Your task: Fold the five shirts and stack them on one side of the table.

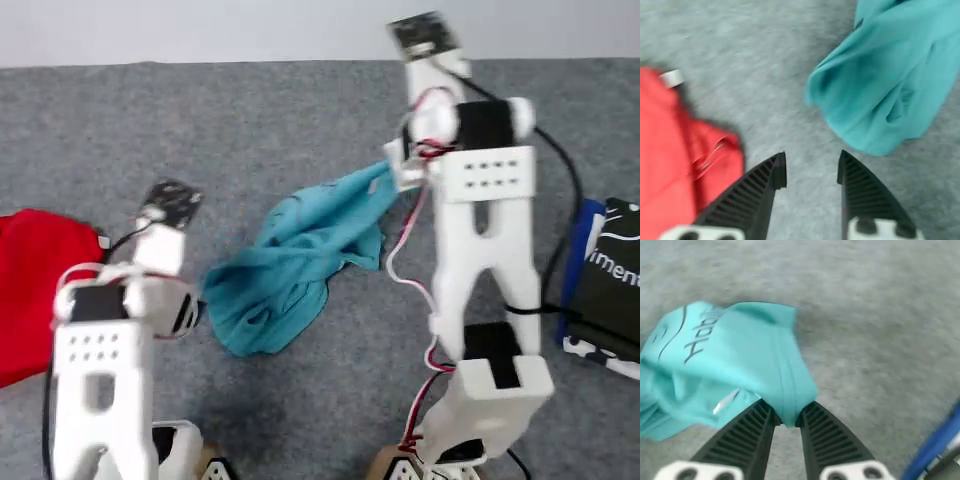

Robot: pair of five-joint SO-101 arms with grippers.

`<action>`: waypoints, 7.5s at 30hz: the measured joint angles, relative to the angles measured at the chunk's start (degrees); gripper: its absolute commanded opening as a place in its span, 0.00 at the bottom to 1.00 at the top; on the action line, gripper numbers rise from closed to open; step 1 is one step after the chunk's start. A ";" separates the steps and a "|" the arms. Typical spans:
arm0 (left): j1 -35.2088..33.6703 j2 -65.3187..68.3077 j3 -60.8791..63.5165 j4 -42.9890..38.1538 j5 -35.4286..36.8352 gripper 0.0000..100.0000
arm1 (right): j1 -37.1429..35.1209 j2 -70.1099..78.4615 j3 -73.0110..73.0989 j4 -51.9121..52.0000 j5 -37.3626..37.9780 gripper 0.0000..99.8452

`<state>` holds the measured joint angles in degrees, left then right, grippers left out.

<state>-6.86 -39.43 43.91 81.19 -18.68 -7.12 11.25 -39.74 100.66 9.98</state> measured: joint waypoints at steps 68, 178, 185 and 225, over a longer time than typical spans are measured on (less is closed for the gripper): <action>6.59 54.42 -37.63 5.89 -14.51 0.17 | 3.78 -4.13 2.20 0.00 0.09 0.01; -12.04 -8.70 -95.30 8.62 -8.62 0.00 | 10.37 -70.42 24.70 -0.62 10.99 0.01; -11.34 -1.85 -71.56 3.78 -8.62 0.00 | 10.37 -69.36 55.03 -17.32 11.08 0.01; 19.78 71.38 -54.51 -3.96 0.44 0.20 | 7.38 -55.12 78.07 -48.70 11.25 0.01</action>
<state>12.92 31.96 -10.59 77.23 -18.24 0.26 -43.87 38.33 51.96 21.23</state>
